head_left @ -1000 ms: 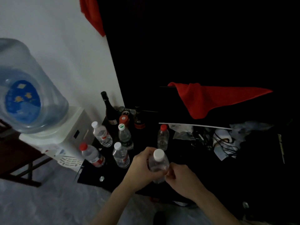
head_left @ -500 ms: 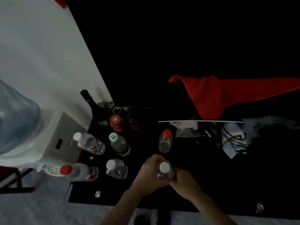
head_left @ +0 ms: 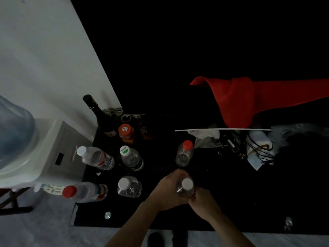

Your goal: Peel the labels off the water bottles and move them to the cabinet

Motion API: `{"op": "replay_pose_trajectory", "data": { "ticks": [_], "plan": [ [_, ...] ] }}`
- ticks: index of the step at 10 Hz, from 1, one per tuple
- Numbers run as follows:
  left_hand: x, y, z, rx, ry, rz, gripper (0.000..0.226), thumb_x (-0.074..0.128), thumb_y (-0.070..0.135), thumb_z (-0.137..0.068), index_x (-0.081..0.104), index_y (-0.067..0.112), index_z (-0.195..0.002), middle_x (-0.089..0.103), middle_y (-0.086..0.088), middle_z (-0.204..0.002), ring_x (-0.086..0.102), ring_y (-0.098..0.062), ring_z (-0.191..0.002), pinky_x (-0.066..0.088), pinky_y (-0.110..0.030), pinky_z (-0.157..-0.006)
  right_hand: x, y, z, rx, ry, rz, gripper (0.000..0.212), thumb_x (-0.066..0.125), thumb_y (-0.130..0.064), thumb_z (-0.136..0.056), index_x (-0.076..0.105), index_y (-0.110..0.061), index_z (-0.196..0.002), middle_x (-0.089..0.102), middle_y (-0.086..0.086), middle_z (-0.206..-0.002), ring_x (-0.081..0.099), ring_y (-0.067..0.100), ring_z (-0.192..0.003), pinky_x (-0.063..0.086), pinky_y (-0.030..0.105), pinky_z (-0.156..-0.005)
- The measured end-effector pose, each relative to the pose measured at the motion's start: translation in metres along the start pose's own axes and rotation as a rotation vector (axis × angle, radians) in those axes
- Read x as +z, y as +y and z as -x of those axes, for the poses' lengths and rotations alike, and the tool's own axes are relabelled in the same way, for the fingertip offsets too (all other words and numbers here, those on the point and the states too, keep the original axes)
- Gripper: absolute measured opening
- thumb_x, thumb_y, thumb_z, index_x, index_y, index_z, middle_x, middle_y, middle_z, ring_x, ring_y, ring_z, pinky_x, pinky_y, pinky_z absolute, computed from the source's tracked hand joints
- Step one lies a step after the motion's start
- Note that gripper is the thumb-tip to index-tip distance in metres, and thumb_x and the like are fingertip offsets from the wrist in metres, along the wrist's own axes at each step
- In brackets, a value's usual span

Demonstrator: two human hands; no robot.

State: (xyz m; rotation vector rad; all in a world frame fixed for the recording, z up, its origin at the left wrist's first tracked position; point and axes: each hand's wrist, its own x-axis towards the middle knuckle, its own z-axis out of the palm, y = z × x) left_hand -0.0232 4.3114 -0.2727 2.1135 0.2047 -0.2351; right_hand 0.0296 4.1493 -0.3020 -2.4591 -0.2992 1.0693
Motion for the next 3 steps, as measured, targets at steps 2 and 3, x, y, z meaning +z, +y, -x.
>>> {"op": "replay_pose_trajectory", "data": {
  "ticks": [2, 3],
  "plan": [
    [-0.005, 0.006, 0.004, -0.016, -0.043, -0.015, 0.065, 0.084, 0.02, -0.076, 0.054, 0.018, -0.134, 0.061, 0.003, -0.132, 0.059, -0.016, -0.122, 0.047, -0.028, -0.104, -0.009, -0.004, 0.005, -0.026, -0.081, 0.094, 0.009, 0.056, -0.03, -0.091, 0.055, -0.021, -0.087, 0.067, 0.0, -0.093, 0.068, 0.022, -0.09, 0.051, 0.033, -0.072],
    [-0.012, 0.01, 0.004, -0.004, -0.155, -0.115, 0.09, 0.088, 0.021, -0.076, 0.039, 0.009, -0.151, 0.037, -0.008, -0.156, 0.036, -0.021, -0.144, 0.025, -0.014, -0.112, -0.026, -0.005, 0.011, -0.038, -0.254, 0.228, 0.026, 0.057, -0.036, -0.093, 0.057, -0.018, -0.112, 0.062, 0.003, -0.114, 0.061, 0.02, -0.102, 0.044, 0.026, -0.075]
  ]
}}
